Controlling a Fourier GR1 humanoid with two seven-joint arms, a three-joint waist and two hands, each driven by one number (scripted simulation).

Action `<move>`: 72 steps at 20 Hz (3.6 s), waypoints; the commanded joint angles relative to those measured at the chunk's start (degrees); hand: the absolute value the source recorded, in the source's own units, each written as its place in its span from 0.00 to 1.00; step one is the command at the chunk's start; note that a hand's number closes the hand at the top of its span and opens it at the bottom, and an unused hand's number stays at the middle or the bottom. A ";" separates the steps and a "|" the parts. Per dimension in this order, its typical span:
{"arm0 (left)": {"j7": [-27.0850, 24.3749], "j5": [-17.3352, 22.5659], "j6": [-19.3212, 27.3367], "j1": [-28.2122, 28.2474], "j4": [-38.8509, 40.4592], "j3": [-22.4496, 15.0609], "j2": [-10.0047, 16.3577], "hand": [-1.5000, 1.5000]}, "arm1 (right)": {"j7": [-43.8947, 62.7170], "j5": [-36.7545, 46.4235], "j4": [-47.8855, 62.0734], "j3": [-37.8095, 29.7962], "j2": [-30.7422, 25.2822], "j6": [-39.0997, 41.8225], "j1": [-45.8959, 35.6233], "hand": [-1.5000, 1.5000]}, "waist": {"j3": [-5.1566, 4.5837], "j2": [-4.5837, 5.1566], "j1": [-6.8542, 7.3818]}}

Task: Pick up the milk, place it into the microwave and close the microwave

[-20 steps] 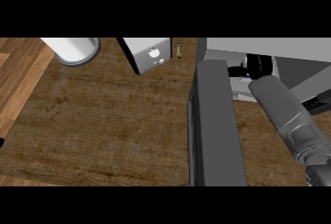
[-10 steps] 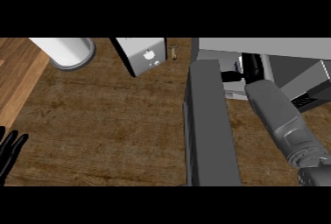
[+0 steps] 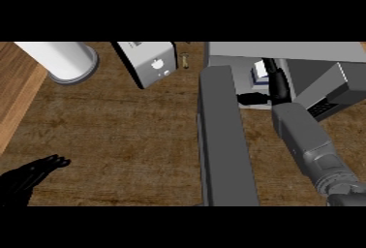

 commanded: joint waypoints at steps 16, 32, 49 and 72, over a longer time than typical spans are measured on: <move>7.22 -6.72 7.28 -2.72 -0.10 -18.90 -2.28 1.00 | -7.76 -4.52 -9.10 1.56 2.59 20.26 19.64 0.00 | -0.25 -1.97 -3.90; 0.65 -22.57 24.47 -23.68 25.98 -39.57 -2.28 1.00 | -4.41 -8.58 -35.32 6.82 0.24 28.72 45.60 0.00 | -0.36 -2.07 -5.79; -21.56 -11.84 48.42 -42.03 64.66 -54.01 -2.27 1.00 | 2.90 -18.59 -65.49 13.33 -3.09 38.79 59.38 0.00 | -0.54 -1.22 -8.99; -27.70 16.71 67.30 -57.55 69.02 -60.64 -2.26 1.00 | 18.82 -31.11 -87.26 15.77 -12.71 43.98 60.08 0.00 | -0.73 0.32 -16.60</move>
